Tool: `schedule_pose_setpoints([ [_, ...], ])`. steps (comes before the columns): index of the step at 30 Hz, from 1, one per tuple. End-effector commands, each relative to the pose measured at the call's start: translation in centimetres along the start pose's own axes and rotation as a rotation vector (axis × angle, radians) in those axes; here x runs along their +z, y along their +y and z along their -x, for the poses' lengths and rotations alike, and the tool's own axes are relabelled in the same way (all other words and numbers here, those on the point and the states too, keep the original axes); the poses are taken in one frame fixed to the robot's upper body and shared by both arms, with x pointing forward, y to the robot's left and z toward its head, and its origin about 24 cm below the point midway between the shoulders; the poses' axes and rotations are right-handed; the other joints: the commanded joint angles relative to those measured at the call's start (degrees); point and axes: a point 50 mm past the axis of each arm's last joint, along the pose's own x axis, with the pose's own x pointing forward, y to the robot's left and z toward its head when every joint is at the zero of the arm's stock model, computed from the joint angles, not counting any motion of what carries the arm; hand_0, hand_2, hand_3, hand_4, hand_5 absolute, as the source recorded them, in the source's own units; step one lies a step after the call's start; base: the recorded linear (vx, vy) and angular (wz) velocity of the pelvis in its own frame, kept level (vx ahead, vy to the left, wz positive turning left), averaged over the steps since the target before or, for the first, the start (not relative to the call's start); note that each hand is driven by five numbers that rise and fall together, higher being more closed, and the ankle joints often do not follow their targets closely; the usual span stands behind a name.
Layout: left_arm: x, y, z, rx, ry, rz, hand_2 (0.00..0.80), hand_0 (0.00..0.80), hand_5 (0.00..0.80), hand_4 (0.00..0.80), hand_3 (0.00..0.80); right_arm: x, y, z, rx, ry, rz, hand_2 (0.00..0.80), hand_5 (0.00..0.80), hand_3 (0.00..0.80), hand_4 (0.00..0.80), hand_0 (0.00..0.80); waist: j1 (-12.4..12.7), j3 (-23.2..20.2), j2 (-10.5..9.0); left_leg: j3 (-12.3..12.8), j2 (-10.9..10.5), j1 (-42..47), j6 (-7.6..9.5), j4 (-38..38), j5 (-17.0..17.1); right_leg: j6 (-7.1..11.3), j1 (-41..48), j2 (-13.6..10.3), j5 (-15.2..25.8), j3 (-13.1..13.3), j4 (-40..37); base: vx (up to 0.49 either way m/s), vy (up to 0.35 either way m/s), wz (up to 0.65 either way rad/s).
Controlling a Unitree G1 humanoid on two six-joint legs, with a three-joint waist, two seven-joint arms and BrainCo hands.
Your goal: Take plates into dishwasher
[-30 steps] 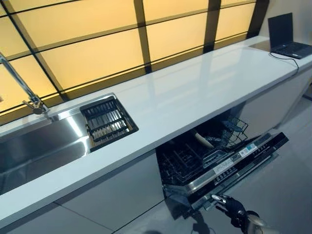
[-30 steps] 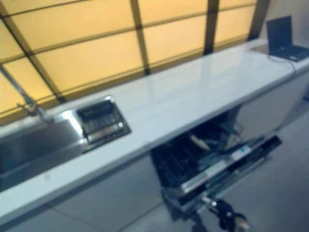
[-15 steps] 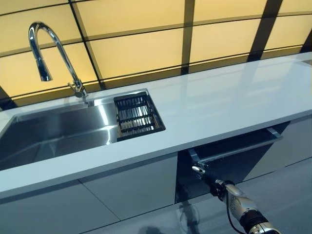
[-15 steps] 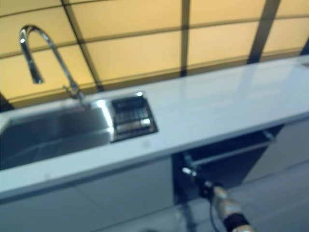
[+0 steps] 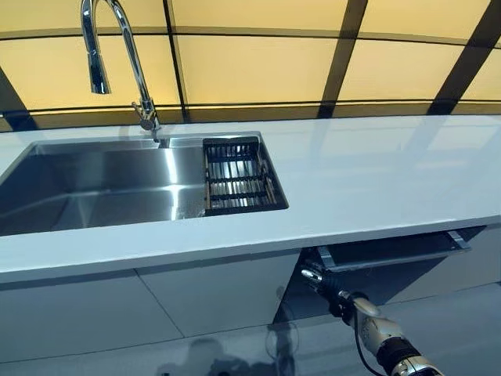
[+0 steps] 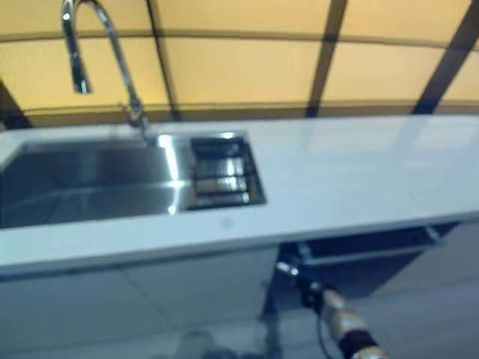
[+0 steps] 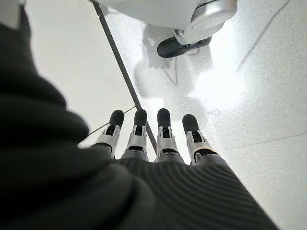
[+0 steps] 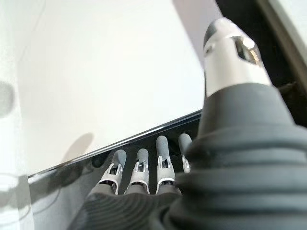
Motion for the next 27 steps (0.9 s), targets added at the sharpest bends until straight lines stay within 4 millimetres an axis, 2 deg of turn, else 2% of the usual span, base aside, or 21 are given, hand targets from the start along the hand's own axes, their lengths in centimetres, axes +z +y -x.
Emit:
schedule_pose_setpoints([
  [1, 2.1, 0.9, -0.5, 0.020, -0.047, -0.019, 0.000, 0.000, 0.000, 0.000, 0.000, 8.6, 2.3, -2.2, 0.012, -0.298, 0.116, 0.000, 0.000, 0.000, 0.000, 0.000, 2.61, 1.04, 1.83, 0.94, -2.27, 2.76, 3.58, 0.16, -8.06, 1.67, -1.24, -2.65, -2.62, 2.36, 11.57, 0.040, 0.107, 0.05],
  [5, 2.6, 1.5, -0.5, 0.029, -0.061, -0.007, 0.000, 0.000, 0.000, 0.000, 0.000, 8.1, 0.8, -1.7, -0.082, -0.251, 0.300, 0.000, 0.000, 0.000, 0.000, 0.000, 2.10, 1.31, 1.72, 0.75, -2.85, 3.00, 4.87, 0.16, -8.50, 2.49, -2.79, -4.27, -0.42, 3.64, 15.68, 0.017, 0.113, 0.09],
  [8, 2.8, 2.0, -0.5, 0.037, -0.065, 0.001, 0.000, 0.000, 0.000, 0.000, 0.000, 6.8, -1.1, -1.0, -0.146, -0.163, 0.435, 0.000, 0.000, 0.000, 0.000, 0.000, 1.54, 1.48, 1.56, 0.37, -3.18, 3.17, 5.80, 0.18, -8.89, 3.11, -4.13, -5.32, 1.40, 4.74, 18.62, 0.015, 0.127, 0.26],
  [11, 3.0, 2.4, -0.5, 0.046, -0.066, 0.008, 0.000, 0.000, 0.000, 0.000, 0.000, 4.2, -3.2, 0.0, -0.191, -0.024, 0.494, 0.000, 0.000, 0.000, 0.000, 0.000, 0.86, 1.59, 1.19, 0.00, -3.58, 3.23, 6.77, 0.38, -9.43, 3.61, -5.39, -6.40, 3.45, 5.99, 21.78, 0.032, 0.138, 0.41],
  [12, 3.1, 2.6, -0.5, 0.049, -0.067, 0.011, 0.000, 0.000, 0.000, 0.000, 0.000, 2.6, -3.9, 0.6, -0.203, 0.026, 0.527, 0.000, 0.000, 0.000, 0.000, 0.000, 0.47, 1.67, 0.99, -0.38, -3.89, 3.27, 7.29, 0.38, -9.69, 3.93, -6.21, -6.97, 4.53, 6.78, 23.92, 0.032, 0.108, 0.34],
  [13, 3.1, 2.6, -0.5, 0.050, -0.066, 0.011, 0.000, 0.000, 0.000, 0.000, 0.000, 2.1, -4.1, 0.9, -0.205, 0.048, 0.530, 0.000, 0.000, 0.000, 0.000, 0.000, 0.34, 1.67, 0.92, -0.54, -4.03, 3.29, 7.46, 0.34, -9.74, 4.07, -6.53, -7.13, 4.92, 7.05, 24.58, 0.052, 0.132, 0.24],
  [15, 3.4, 2.9, -0.5, 0.052, -0.071, 0.009, 0.000, 0.000, 0.000, 0.000, 0.000, -1.0, -4.7, 1.8, -0.209, 0.151, 0.546, 0.000, 0.000, 0.000, 0.000, 0.000, -0.49, 1.85, 0.53, -1.37, -4.62, 3.38, 8.21, 0.23, -9.94, 4.31, -7.53, -7.77, 7.03, 8.68, 27.97, 0.046, 0.097, 0.13],
  [16, 3.5, 2.9, -0.5, 0.053, -0.071, 0.008, 0.000, 0.000, 0.000, 0.000, 0.000, -1.3, -4.7, 1.9, -0.209, 0.163, 0.542, 0.000, 0.000, 0.000, 0.000, 0.000, -0.60, 1.88, 0.48, -1.50, -4.67, 3.34, 8.30, 0.32, -9.99, 4.28, -7.63, -7.81, 7.24, 9.00, 28.24, 0.001, 0.052, 0.12],
  [17, 3.9, 3.2, -0.6, 0.058, -0.076, 0.001, 0.000, 0.000, 0.000, 0.000, 0.000, -2.9, -5.0, 2.4, -0.221, 0.221, 0.530, 0.000, 0.000, 0.000, 0.000, 0.000, -1.20, 2.07, 0.32, -2.26, -4.81, 3.05, 8.72, 0.77, -10.25, 4.21, -8.56, -7.71, 8.29, 10.80, 29.33, -0.063, -0.001, 0.13],
  [18, 4.3, 3.3, -0.6, 0.060, -0.083, -0.010, 0.000, 0.000, 0.000, 0.000, 0.000, -3.8, -5.1, 2.8, -0.237, 0.240, 0.499, 0.000, 0.000, 0.000, 0.000, 0.000, -1.92, 2.26, 0.19, -2.84, -4.81, 2.63, 9.13, 0.64, -9.87, 3.09, -9.50, -7.11, 7.70, 12.25, 29.67, -0.106, -0.040, 0.18],
  [20, 5.2, 3.7, -0.7, 0.071, -0.098, -0.014, 0.000, 0.000, 0.000, 0.000, 0.000, -5.4, -5.4, 3.3, -0.258, 0.287, 0.457, 0.000, 0.000, 0.000, 0.000, 0.000, -3.16, 2.34, -0.10, -4.26, -4.72, 1.93, 9.27, 0.65, -9.60, 2.55, -10.45, -4.79, 6.68, 15.73, 28.97, -0.161, -0.109, 0.36],
  [22, 6.3, 4.1, -0.7, 0.080, -0.125, -0.020, 0.000, 0.000, 0.000, 0.000, 0.000, -6.8, -5.9, 4.0, -0.297, 0.321, 0.399, 0.000, 0.000, 0.000, 0.000, 0.000, -4.35, 2.00, -0.36, -5.68, -4.44, 0.72, 8.99, 0.78, -8.99, 2.00, -10.25, -1.33, 4.71, 19.34, 25.55, -0.239, -0.181, 0.68],
  [23, 6.8, 4.2, -0.8, 0.088, -0.137, -0.016, 0.000, 0.000, 0.000, 0.000, 0.000, -7.3, -6.1, 4.3, -0.308, 0.348, 0.380, 0.000, 0.000, 0.000, 0.000, 0.000, -4.64, 1.75, -0.51, -6.19, -4.46, 0.11, 8.89, 0.99, -8.81, 1.92, -9.91, -0.45, 4.11, 20.20, 24.15, -0.320, -0.241, 0.62],
  [25, 7.4, 4.6, -0.7, 0.105, -0.152, -0.004, 0.000, 0.000, 0.000, 0.000, 0.000, -8.5, -6.5, 4.9, -0.331, 0.401, 0.355, 0.000, 0.000, 0.000, 0.000, 0.000, -4.41, 1.21, -0.92, -5.85, -3.99, -1.20, 8.05, 1.47, -8.25, 1.77, -7.58, 1.00, 1.91, 19.97, 18.71, -0.344, -0.242, 0.33],
  [27, 7.7, 4.9, -0.7, 0.126, -0.161, 0.014, 0.000, 0.000, 0.000, 0.000, 0.000, -9.0, -6.6, 5.1, -0.338, 0.432, 0.328, 0.000, 0.000, 0.000, 0.000, 0.000, -3.55, 0.90, -1.66, -4.65, -3.21, -2.84, 6.51, 2.14, -7.52, 1.21, -4.69, 2.12, -2.02, 18.04, 12.80, -0.454, -0.316, 0.01],
])
